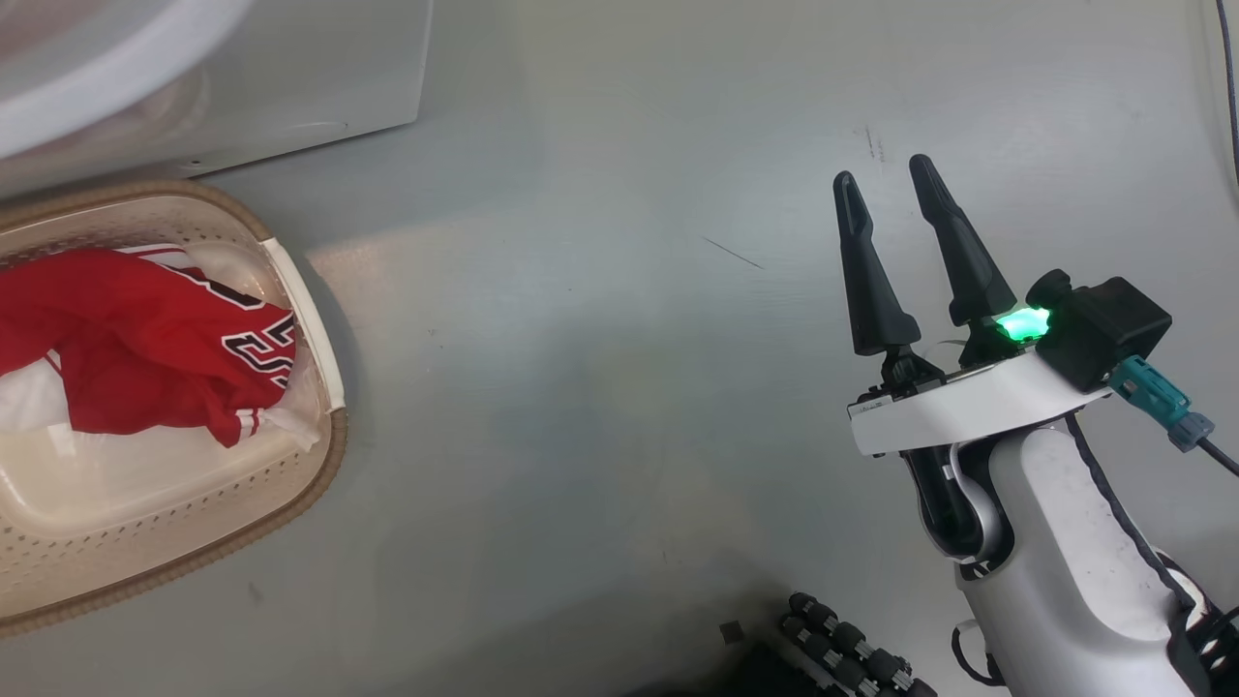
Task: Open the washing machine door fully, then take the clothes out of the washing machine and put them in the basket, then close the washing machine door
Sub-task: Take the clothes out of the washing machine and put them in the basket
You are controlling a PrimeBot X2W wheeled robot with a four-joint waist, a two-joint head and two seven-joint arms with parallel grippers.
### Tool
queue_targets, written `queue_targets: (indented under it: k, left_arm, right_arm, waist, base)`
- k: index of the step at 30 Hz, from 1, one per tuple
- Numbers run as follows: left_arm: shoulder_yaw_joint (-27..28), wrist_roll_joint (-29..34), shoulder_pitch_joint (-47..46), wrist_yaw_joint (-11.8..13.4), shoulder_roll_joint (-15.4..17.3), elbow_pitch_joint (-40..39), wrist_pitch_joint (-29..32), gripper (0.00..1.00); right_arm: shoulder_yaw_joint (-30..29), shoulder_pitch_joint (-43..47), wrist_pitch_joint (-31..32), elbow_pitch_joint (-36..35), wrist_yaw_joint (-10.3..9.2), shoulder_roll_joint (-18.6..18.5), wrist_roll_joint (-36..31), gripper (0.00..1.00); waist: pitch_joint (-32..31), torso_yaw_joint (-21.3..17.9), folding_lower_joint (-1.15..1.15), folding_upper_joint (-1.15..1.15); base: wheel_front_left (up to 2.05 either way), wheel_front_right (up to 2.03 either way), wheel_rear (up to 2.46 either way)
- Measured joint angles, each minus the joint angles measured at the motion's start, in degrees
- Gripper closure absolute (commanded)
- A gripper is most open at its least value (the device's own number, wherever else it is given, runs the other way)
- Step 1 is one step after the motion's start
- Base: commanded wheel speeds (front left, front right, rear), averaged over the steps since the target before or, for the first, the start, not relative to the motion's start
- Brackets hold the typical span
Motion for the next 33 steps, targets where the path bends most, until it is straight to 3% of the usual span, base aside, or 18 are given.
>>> queue_targets:
  k: [17, 33]
  left_arm:
    - [0.12, -1.24, 0.47, -2.67, -3.05, 4.02, -9.50, 1.00]
    - [-2.55, -1.27, 9.56, -6.48, -5.53, 7.57, -19.46, 1.00]
  right_arm:
    - [-1.27, -0.08, 0.00, 0.63, 0.00, -0.18, -1.05, 0.00]
    - [-1.26, 0.06, 0.00, 2.08, 0.00, -1.58, -1.52, 0.00]
  waist:
    - [-3.43, 2.63, 0.00, 0.00]
    - [-10.41, 7.38, 0.00, 0.00]
  base:
    - [0.00, 0.00, 0.00]
    - [0.00, 0.00, 0.00]
